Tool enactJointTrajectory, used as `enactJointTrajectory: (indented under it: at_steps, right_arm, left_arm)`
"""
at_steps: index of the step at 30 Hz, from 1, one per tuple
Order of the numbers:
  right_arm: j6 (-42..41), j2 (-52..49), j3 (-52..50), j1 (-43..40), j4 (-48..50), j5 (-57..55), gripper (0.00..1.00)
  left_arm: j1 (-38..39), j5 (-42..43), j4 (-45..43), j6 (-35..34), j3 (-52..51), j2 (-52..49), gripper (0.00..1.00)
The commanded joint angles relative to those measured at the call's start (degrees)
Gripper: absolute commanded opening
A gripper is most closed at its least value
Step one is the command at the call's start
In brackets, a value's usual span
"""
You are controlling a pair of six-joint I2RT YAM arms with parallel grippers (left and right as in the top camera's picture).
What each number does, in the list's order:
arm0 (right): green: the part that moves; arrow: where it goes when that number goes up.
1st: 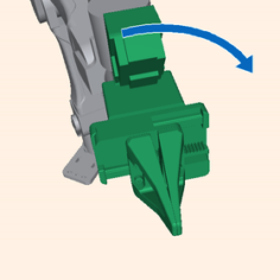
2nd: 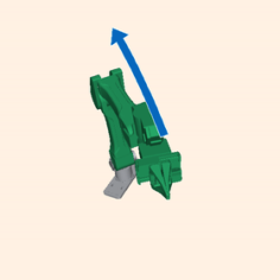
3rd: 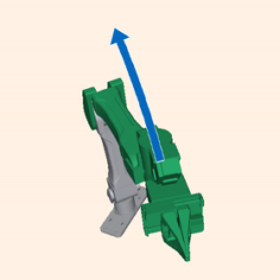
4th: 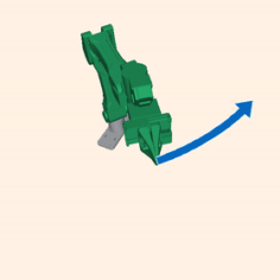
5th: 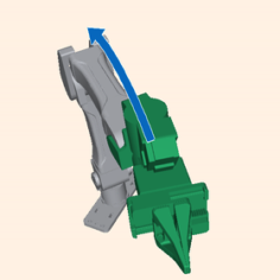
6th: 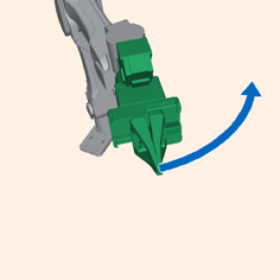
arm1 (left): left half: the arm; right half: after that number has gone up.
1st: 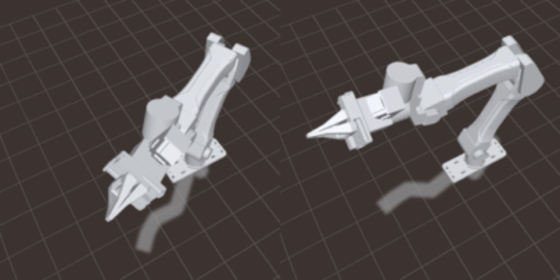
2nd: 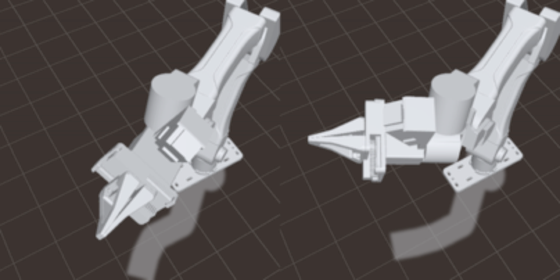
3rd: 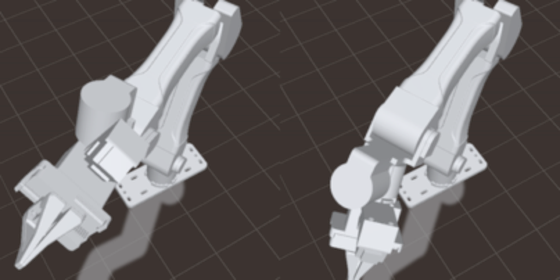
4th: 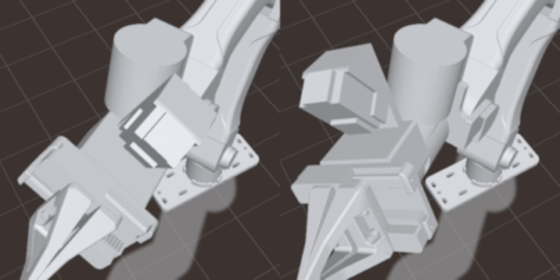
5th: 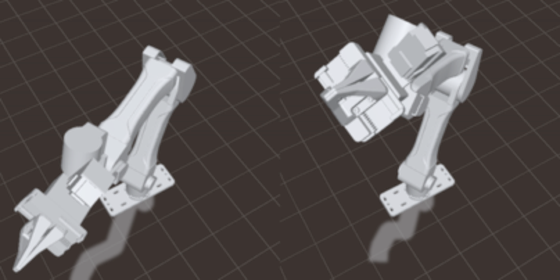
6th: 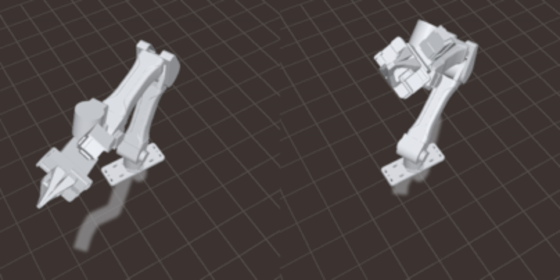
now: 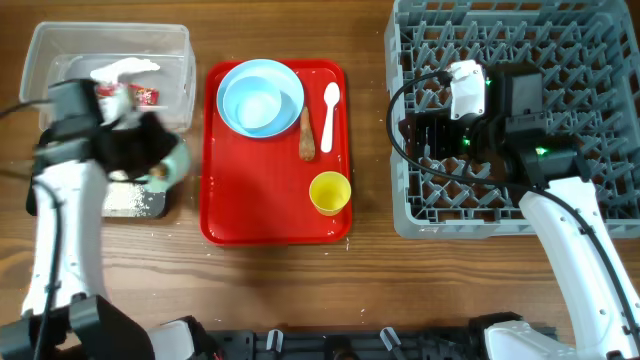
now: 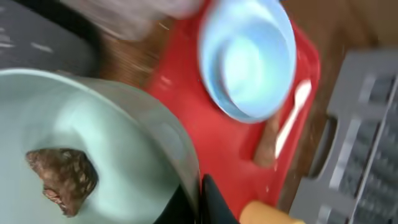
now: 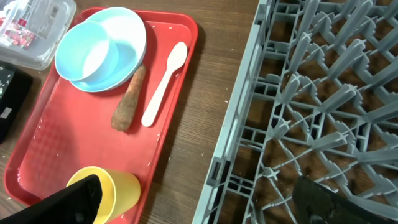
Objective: Sort waste into correct bins and load items into the dishwasher rack
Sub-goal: 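Tip the small bowl over the black tray to dump the scrap, then set the small bowl back on the red tray and withdraw left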
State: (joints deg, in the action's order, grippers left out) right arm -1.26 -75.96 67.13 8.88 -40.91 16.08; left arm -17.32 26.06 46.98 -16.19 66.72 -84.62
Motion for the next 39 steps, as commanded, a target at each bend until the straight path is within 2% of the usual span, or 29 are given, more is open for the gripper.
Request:
enactJointTrajectory:
  at_steps: [1, 6, 12, 20, 21, 23, 24, 27, 29, 32, 33, 34, 35, 36, 37, 38, 39]
  right_arm:
    - [-0.42, -0.72, 1.01, 0.04, -0.20, 0.96, 1.00]
    - [-0.44, -0.70, 1.01, 0.04, -0.15, 0.96, 1.00]
    - [-0.42, -0.70, 1.01, 0.04, -0.20, 0.96, 0.99]
    - [-0.42, -0.70, 1.01, 0.04, -0.20, 0.96, 1.00]
    - [-0.42, -0.72, 1.01, 0.04, -0.20, 0.96, 1.00]
    - [-0.42, -0.70, 1.01, 0.04, -0.20, 0.96, 1.00]
    - [-0.42, -0.72, 1.01, 0.04, -0.22, 0.96, 1.00]
    - [-0.42, -0.70, 1.01, 0.04, -0.31, 0.96, 1.00]
    - [-0.42, -0.70, 1.01, 0.04, -0.20, 0.96, 1.00]
    - [-0.44, -0.70, 1.01, 0.04, 0.15, 0.96, 1.00]
    - [-0.44, -0.70, 1.01, 0.04, 0.22, 0.96, 1.00]
    - [-0.44, -0.70, 1.01, 0.04, 0.57, 0.98, 1.00]
    - [-0.46, -0.70, 1.01, 0.04, 0.87, 0.98, 1.00]
    - [-0.44, -0.70, 1.01, 0.04, 1.14, 0.96, 1.00]
    - [-0.42, -0.70, 1.01, 0.04, 1.27, 0.96, 1.00]
    - [-0.46, -0.72, 1.01, 0.04, 1.46, 0.96, 1.00]
    - [-0.46, -0.72, 1.01, 0.04, 1.53, 0.98, 1.00]
  left_arm:
    - [-10.80, 11.45, 0.17, 6.84, 0.68, -3.82, 0.04]
    - [-22.91, 42.40, 0.24, 17.53, 0.68, -15.65, 0.04]
    - [-30.71, 64.35, -0.02, 17.49, 0.68, -25.44, 0.04]
    - [-33.48, 64.28, 0.50, 16.35, 0.68, -25.44, 0.04]
    - [-33.48, 64.28, 0.44, 13.60, 0.68, -25.44, 0.04]
    - [-33.48, 64.30, 0.44, 3.10, 0.68, -25.44, 0.04]
    - [-33.48, 64.30, 0.46, 0.68, 0.70, -25.44, 0.04]
    - [-33.59, 61.11, -6.97, 0.72, 0.68, -25.44, 0.04]
    - [-33.57, 64.26, -6.93, -2.75, 0.70, -25.31, 0.04]
    - [-31.78, 64.26, -7.02, -2.32, 0.79, -20.55, 0.04]
    - [-28.33, 61.27, -8.11, -2.10, 0.92, -14.12, 0.04]
    - [-24.09, 53.83, -8.00, -2.12, 0.92, -8.26, 0.04]
    - [-15.74, 41.38, -7.87, -2.12, 0.92, -1.07, 0.04]
    - [-3.93, 22.73, -6.80, -2.10, 0.92, 4.48, 0.04]
    - [5.22, 6.45, -5.07, -2.12, 0.90, 5.77, 0.04]
    - [11.28, -2.84, -3.72, -2.14, 0.87, 5.64, 0.04]
    - [23.47, -16.98, -2.12, -2.32, 0.07, 3.17, 0.04]
